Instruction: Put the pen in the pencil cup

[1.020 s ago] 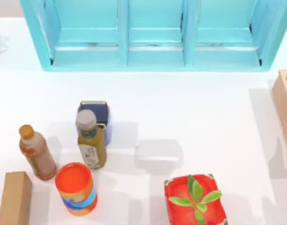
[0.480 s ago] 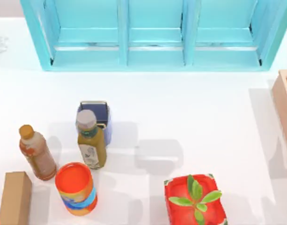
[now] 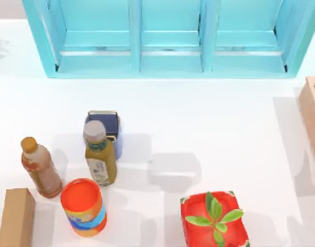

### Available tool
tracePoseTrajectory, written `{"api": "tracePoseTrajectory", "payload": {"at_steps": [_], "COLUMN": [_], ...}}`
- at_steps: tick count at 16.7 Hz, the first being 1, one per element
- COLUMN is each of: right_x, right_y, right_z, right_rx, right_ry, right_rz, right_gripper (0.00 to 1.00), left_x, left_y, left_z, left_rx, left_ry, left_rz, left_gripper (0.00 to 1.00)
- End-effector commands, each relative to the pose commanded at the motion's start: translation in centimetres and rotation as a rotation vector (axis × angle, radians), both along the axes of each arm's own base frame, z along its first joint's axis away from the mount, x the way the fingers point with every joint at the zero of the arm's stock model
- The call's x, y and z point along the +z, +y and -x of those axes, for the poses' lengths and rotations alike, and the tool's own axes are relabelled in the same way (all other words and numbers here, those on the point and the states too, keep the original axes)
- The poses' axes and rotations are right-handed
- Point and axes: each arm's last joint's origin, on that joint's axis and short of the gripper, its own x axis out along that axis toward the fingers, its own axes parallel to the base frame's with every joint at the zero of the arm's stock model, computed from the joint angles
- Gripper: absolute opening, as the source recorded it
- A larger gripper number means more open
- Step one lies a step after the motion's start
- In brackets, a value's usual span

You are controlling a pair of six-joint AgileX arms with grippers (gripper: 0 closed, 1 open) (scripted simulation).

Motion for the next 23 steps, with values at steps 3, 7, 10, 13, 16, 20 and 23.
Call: {"api": "tracePoseTrajectory", "payload": {"at_steps": [3,7,10,13,16,20,23], "right_x": [0.0,0.0,0.0,0.0,0.0,0.0,0.0], "right_y": [0.0,0.0,0.0,0.0,0.0,0.0,0.0], "right_z": [0.0,0.0,0.0,0.0,0.0,0.0,0.0], "right_rx": [0.0,0.0,0.0,0.0,0.0,0.0,0.0], "right_ry": [0.0,0.0,0.0,0.0,0.0,0.0,0.0], "right_rz": [0.0,0.0,0.0,0.0,0.0,0.0,0.0], "right_gripper": [1.0,1.0,1.0,1.0,1.0,1.0,1.0], "left_x": [0.0,0.0,0.0,0.0,0.0,0.0,2.9], "left_y": [0.0,0.0,0.0,0.0,0.0,0.0,1.3], "left_z": [0.0,0.0,0.0,0.0,0.0,0.0,1.2], "left_rx": [0.0,0.0,0.0,0.0,0.0,0.0,0.03], "left_ry": [0.0,0.0,0.0,0.0,0.0,0.0,-0.015], "left_rz": [0.0,0.0,0.0,0.0,0.0,0.0,-0.051], "left_gripper": [0.85,0.55,0.32,0.1,0.0,0.0,0.0]}}
